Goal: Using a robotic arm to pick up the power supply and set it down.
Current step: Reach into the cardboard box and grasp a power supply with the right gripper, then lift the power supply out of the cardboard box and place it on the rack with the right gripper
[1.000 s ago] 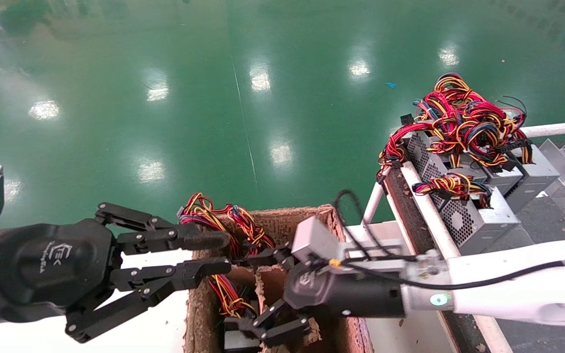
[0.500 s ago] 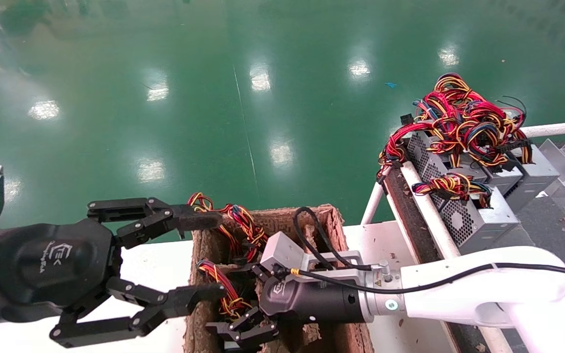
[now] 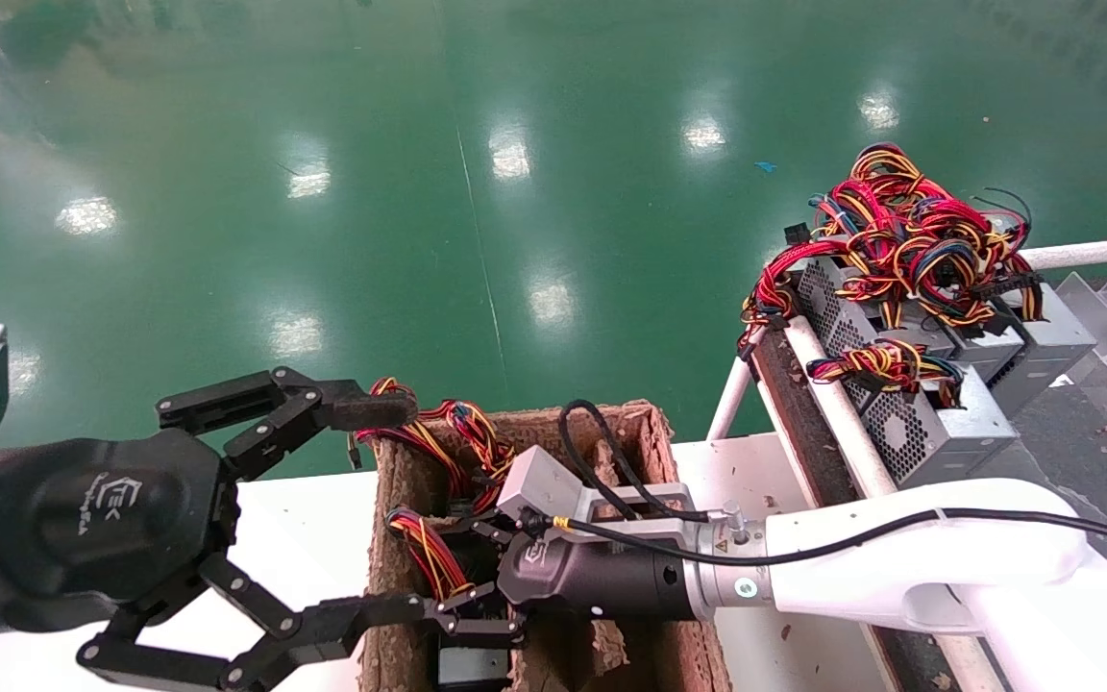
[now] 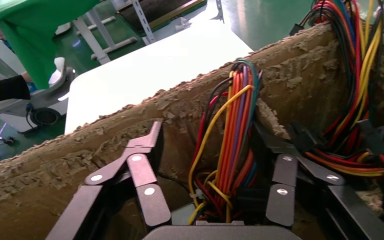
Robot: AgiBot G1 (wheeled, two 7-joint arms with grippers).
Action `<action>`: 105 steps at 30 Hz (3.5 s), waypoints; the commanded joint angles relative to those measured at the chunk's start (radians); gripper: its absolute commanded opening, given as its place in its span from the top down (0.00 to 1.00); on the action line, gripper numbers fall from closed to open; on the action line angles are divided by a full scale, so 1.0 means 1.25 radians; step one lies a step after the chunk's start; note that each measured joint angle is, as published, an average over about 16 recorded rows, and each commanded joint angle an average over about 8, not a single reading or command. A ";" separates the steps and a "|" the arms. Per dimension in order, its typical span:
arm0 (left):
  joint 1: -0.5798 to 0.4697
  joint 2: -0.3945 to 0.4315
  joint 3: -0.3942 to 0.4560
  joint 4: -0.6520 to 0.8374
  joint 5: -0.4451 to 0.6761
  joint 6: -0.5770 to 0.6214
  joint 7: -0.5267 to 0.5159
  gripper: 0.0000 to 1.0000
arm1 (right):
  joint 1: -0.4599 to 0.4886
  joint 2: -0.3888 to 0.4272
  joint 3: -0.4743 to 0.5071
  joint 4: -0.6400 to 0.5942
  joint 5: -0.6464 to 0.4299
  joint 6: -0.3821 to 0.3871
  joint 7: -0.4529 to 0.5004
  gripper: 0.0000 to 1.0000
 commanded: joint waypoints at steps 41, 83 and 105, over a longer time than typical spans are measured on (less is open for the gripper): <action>0.000 -0.001 0.002 0.000 -0.001 -0.001 0.001 0.00 | -0.003 0.176 0.178 0.197 0.246 -0.073 0.030 1.00; -0.001 -0.001 0.003 0.000 -0.002 -0.001 0.002 0.00 | -0.164 0.839 0.510 0.062 0.316 -0.089 -0.047 1.00; -0.001 -0.002 0.004 0.000 -0.003 -0.002 0.002 0.00 | -0.340 0.724 0.535 0.195 0.338 0.090 -0.058 1.00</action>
